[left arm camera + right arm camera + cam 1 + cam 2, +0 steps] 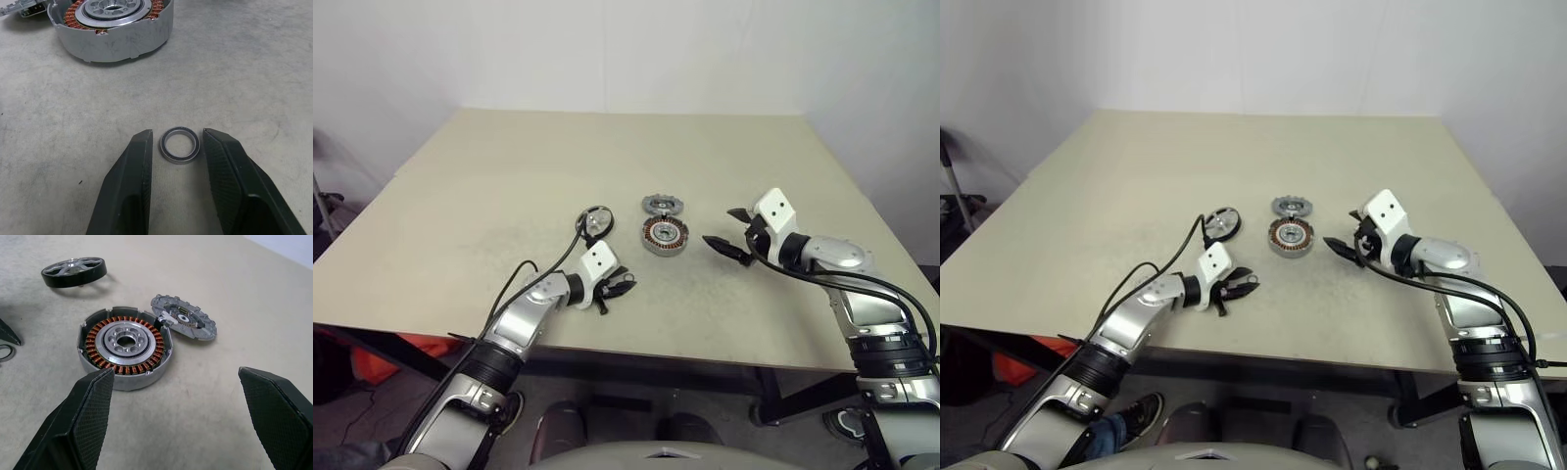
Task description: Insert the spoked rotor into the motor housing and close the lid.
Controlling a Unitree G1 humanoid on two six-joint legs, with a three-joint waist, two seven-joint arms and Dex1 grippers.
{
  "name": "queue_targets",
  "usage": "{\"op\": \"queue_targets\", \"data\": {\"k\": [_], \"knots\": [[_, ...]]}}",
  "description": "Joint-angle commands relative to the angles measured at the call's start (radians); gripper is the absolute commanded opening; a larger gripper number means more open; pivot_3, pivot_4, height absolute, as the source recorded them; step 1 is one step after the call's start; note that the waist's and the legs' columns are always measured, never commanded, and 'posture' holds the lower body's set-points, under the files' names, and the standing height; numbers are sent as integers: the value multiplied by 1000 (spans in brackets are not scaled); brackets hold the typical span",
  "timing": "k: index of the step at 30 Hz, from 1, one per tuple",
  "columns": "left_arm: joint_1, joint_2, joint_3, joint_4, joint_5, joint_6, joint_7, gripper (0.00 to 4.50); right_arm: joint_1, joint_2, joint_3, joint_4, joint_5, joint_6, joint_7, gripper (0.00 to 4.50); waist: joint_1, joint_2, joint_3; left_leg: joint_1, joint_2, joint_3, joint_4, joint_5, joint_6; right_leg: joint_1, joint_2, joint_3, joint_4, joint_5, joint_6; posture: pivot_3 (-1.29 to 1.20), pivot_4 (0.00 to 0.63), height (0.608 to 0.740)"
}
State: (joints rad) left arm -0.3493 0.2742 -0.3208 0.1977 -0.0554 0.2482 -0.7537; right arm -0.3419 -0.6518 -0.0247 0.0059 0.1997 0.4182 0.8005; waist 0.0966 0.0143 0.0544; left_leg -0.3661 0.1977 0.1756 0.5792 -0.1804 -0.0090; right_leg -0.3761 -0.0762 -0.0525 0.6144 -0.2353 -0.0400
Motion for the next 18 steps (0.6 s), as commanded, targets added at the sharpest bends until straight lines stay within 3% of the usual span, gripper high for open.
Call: {"op": "queue_targets", "data": {"k": [1,5,14,18], "knots": [[1,5,17,9,20,2,33,1641,-25,-1,-12,-12,3,-18,-6,4216,0,0,0,0,0,0,0,0,0,0,0,0,0,0,0,0,0,740],[-6,9,21,18,22,2,38,693,-32,0,-12,-7,1,-18,-10,4216,-1,0,0,0,0,0,0,0,0,0,0,0,0,-1,1,0,0,740],[-21,9,28,33,22,-7,46,693,-50,9,1,21,-15,-32,-9,4216,-1,0,0,0,0,0,0,0,0,0,0,0,0,0,0,0,0,740],[-42,-20,53,-13,-41,4,18,693,-57,12,6,29,-22,-38,-6,4216,0,0,0,0,0,0,0,0,0,0,0,0,0,0,0,0,0,740]]}}
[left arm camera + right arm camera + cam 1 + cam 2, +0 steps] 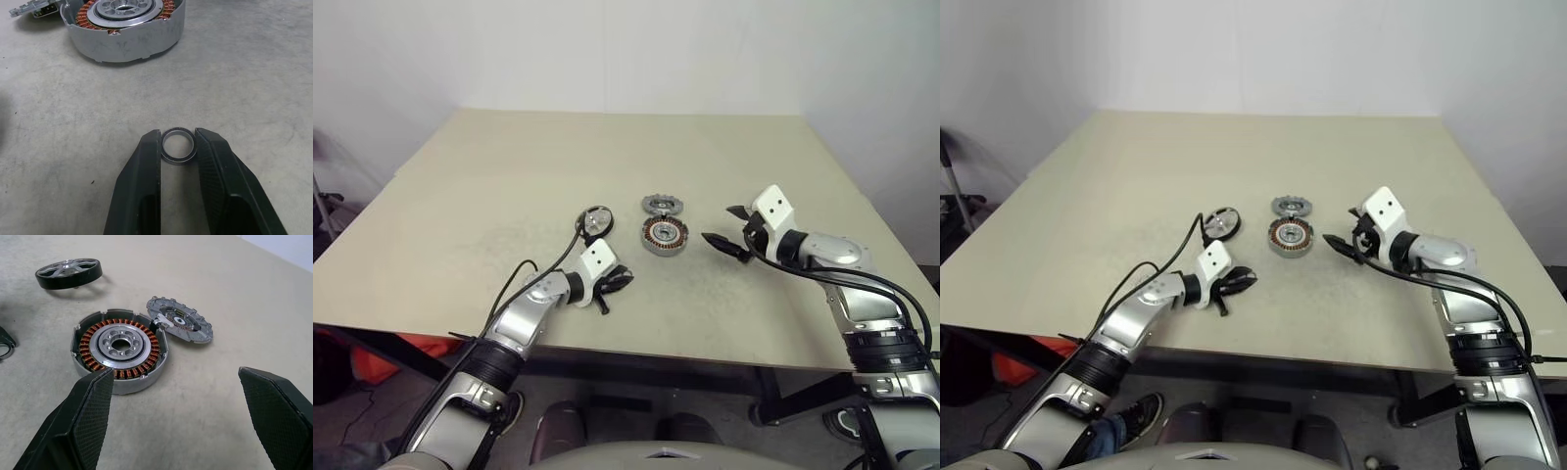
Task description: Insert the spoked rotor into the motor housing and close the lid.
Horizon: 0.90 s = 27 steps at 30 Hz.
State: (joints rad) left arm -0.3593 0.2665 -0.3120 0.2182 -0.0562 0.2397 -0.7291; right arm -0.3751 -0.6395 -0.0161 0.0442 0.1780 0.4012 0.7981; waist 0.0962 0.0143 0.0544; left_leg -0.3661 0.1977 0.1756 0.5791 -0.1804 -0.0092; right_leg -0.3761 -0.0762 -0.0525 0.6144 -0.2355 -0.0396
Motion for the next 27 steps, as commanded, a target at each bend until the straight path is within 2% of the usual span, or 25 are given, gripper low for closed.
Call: {"op": "queue_targets", "data": {"k": [1,7,12,18,27], "knots": [[-40,-23,54,-52,-67,25,-19,693,-24,0,-1,-8,-1,-22,-3,4216,1,0,0,0,0,0,0,0,0,0,0,0,0,0,0,0,0,740],[-126,-58,114,-69,-153,70,-49,693,-25,4,-3,-6,0,-21,-6,4216,5,0,0,-4,0,0,0,0,0,-4,0,0,0,1,-1,0,0,740],[-253,-92,144,45,-166,73,-47,693,-15,7,-5,-11,-2,-22,-14,4216,5,0,0,-5,-1,0,0,-1,1,-4,0,0,0,1,-1,0,0,740],[-410,-132,94,317,-81,-59,-83,693,6,11,-16,-34,4,-14,-35,4216,8,0,0,-5,-1,0,0,-1,1,-4,0,0,-1,1,-1,0,0,740],[-589,-232,112,699,-2,-232,-11,693,64,-10,-58,-78,16,2,-57,4216,17,-1,0,-9,-3,-1,0,-2,4,-5,-2,0,-4,1,-1,0,0,740]]}}
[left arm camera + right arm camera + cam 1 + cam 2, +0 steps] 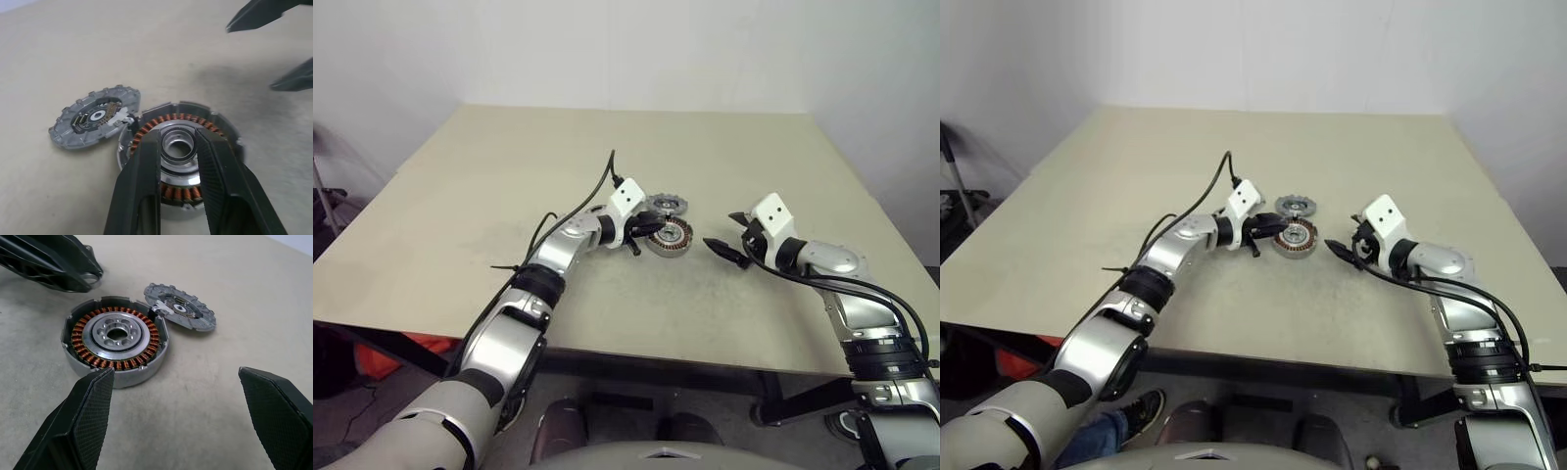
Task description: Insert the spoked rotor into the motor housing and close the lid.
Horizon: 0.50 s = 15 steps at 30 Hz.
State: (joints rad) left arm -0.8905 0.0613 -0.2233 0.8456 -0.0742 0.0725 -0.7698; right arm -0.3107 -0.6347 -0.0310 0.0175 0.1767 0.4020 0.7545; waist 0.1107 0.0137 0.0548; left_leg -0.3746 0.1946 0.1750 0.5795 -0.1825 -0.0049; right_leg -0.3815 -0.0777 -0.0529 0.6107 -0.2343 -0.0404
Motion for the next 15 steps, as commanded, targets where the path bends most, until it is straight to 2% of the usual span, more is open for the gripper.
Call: {"op": "queue_targets", "data": {"k": [1,15], "knots": [[-72,-42,29,103,19,-76,43,693,3,-15,-44,-56,17,3,-15,4216,7,0,0,0,0,0,0,0,0,0,0,0,0,0,0,0,0,740],[-159,-127,66,311,74,-142,117,693,14,-12,-39,-75,24,21,-24,4216,37,0,0,0,-5,0,0,1,4,0,-6,-1,0,1,1,0,0,740]]}}
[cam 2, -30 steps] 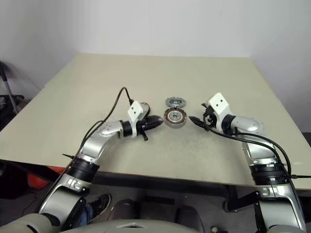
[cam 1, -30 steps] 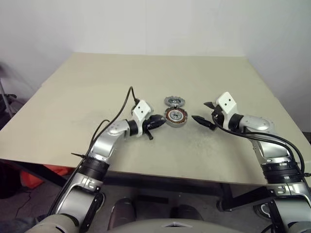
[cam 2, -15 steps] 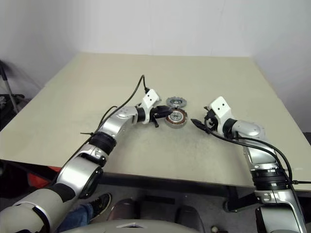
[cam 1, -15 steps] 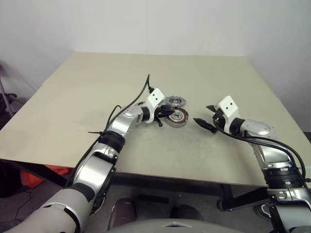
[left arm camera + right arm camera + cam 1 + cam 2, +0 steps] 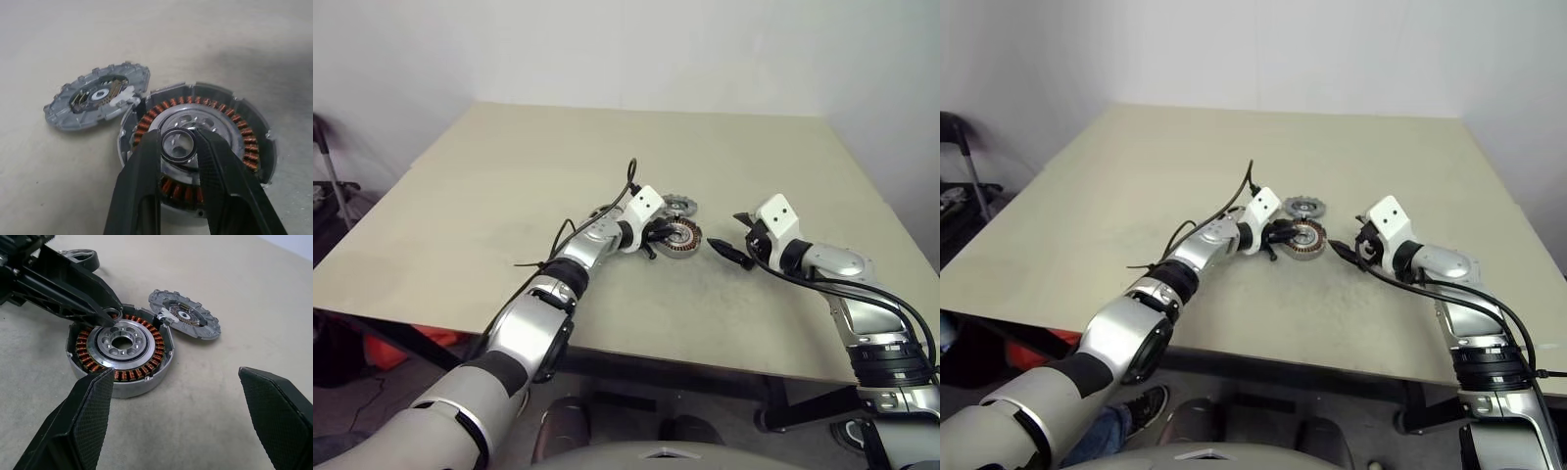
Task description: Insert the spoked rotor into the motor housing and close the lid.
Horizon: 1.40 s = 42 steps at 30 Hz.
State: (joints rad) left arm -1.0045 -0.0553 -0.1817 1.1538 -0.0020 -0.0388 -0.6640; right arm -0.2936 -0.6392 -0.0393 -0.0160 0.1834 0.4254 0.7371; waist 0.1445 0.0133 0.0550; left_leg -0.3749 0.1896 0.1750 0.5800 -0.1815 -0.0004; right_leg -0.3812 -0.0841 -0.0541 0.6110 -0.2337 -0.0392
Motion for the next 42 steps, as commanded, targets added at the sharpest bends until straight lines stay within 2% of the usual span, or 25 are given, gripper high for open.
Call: {"op": "queue_targets", "data": {"k": [1,8,13,22,24,27,33,37,42], "knots": [[-48,-13,28,7,4,-33,12,693,-1,-7,-31,-43,17,-3,-7,4216,5,0,0,0,0,0,0,0,0,0,-1,0,0,0,0,0,0,740],[-65,-29,47,30,12,-37,1,693,5,-5,-32,-46,17,-5,-12,4216,7,0,0,0,-1,0,0,0,1,0,-2,-1,0,0,0,0,0,740],[-70,-31,59,39,12,-15,-14,2260,4,-4,-29,-46,21,-6,-14,4216,7,0,0,0,-1,0,0,0,1,0,-2,-1,0,0,0,0,0,740],[-59,-9,147,-55,-54,-20,-65,2260,-3,-2,-22,-39,27,-9,-13,4216,7,0,0,-1,-1,0,0,0,2,0,-2,-1,0,0,0,0,0,740],[-32,14,166,-164,-89,16,-98,2260,-8,-2,-18,-41,30,-8,-8,4216,7,0,0,-1,-1,0,0,0,2,0,-2,-1,0,0,0,0,0,740],[59,60,174,-431,-145,128,-133,2260,-22,8,5,-43,23,-9,-7,4216,4,0,0,-1,-1,0,0,-1,2,-1,-2,-1,0,0,0,0,0,740],[300,201,206,-880,-215,362,-80,2260,-78,75,68,5,-16,-5,-48,4216,-10,0,0,-3,0,1,0,0,1,-5,-2,-1,4,-1,-1,0,0,740],[440,283,245,-998,-237,446,-31,2260,-140,143,107,87,-72,-16,-120,4216,-23,0,0,-3,0,1,0,-1,-4,-5,-2,-1,5,-1,-1,0,0,740],[521,309,269,-1095,-262,502,27,2260,-179,199,133,141,-90,-22,-144,4216,-19,-1,0,-3,0,0,0,-1,-5,-5,-2,-1,4,-1,0,0,0,740]]}}
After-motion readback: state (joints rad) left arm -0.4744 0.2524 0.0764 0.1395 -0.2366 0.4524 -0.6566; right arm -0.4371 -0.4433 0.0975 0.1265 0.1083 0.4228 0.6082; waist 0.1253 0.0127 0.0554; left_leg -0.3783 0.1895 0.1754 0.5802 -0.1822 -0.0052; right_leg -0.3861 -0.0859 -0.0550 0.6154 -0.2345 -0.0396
